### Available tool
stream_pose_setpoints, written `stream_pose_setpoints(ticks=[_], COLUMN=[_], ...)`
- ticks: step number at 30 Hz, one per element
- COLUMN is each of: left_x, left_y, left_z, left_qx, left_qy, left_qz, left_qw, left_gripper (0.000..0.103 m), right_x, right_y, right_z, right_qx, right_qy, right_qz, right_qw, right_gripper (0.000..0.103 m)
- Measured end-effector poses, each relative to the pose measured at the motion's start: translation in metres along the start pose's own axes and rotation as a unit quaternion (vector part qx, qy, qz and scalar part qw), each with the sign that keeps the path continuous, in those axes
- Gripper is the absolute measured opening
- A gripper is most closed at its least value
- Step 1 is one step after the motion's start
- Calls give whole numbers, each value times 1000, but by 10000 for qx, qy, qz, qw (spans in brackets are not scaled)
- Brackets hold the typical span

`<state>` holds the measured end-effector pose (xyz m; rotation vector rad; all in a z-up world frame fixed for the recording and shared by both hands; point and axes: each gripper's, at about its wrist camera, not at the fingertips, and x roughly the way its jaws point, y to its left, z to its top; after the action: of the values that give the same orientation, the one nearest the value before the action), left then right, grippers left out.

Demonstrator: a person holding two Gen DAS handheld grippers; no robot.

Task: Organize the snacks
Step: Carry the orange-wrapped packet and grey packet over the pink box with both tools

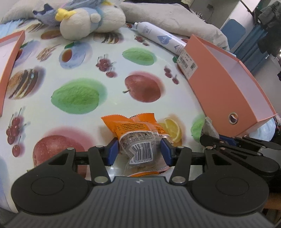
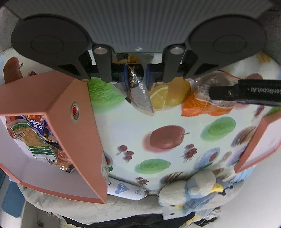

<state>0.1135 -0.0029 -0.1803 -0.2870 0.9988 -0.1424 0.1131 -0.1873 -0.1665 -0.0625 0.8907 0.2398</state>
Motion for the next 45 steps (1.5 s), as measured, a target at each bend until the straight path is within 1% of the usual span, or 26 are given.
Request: stream_pose_setpoints(ticks=[8,17,23,30,38,45], left_x=[-20,-40,-59,-78,-92,-93], left_y=[-13,-34,-48,-66,-98,-134], left_z=[18,45,65,86,117,146], left_qx=[129,293,410,558,753,903], left_qy=[-217,-524,-779,-1119,-1425,-1594], left_qz=[-89,-285,-390,-562,-628,-777], left_qw=[9996,9978,9954,9906,9849,9800], left_gripper=[57,57,57,57,57,57], right_x=[-24,-56,-78,-103,-122,-131], right_y=[-4,-10,-14,-21,-42,-73], right_z=[18,45,65,87,113,131], right_qx=[92,116,196,232,275,356], right_qy=[-327,-793,-1069,-1448,-1885,-2157], right_qz=[94,56,101,117,80,-26], right_qw=[9994,9968,9940,9891,9816,9758], right_gripper=[22,22,22,22,22,22])
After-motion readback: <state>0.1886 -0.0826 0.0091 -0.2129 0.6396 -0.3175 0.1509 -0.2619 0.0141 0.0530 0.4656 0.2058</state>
